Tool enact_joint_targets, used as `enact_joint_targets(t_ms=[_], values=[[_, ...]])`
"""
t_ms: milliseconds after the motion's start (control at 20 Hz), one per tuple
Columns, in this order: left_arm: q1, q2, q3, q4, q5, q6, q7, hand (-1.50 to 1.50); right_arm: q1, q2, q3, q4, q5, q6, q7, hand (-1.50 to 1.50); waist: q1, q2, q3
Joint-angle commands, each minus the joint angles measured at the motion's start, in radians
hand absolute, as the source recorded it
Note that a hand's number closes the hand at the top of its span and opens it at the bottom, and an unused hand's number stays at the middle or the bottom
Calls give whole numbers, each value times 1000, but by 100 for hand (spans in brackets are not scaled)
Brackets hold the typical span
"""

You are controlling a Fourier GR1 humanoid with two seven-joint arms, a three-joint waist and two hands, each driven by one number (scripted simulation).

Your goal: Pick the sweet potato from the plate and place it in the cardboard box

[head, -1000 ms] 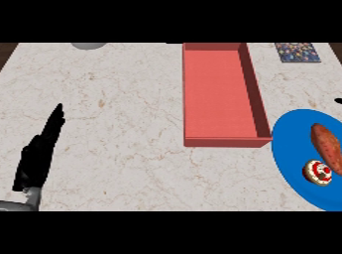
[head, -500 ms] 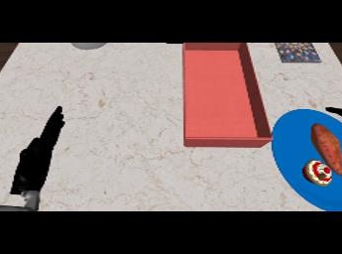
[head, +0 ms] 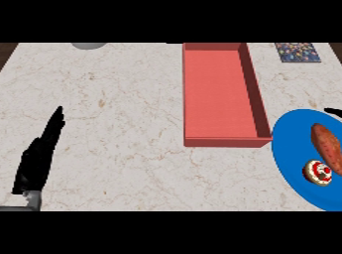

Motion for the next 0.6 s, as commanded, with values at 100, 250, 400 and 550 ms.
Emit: enact_joint_targets(t_ms=[100,250,400,550], values=[[1,-21,40,-7,-43,-28,11,0,2,34,-52,67,87,-15,-76,-150,0,0,0],[59,-52,7,-109,-65,-18,64,0,15,73,-49,73,121,-44,-76,-150,1,0,0],[-24,-47,83,71,-47,-62,-27,0,-20,135,-54,49,132,-17,-4,-150,-1,0,0],[31,-69,59,-40,-82,-60,8,0,-24,137,-73,71,169,-27,-43,-150,1,0,0]])
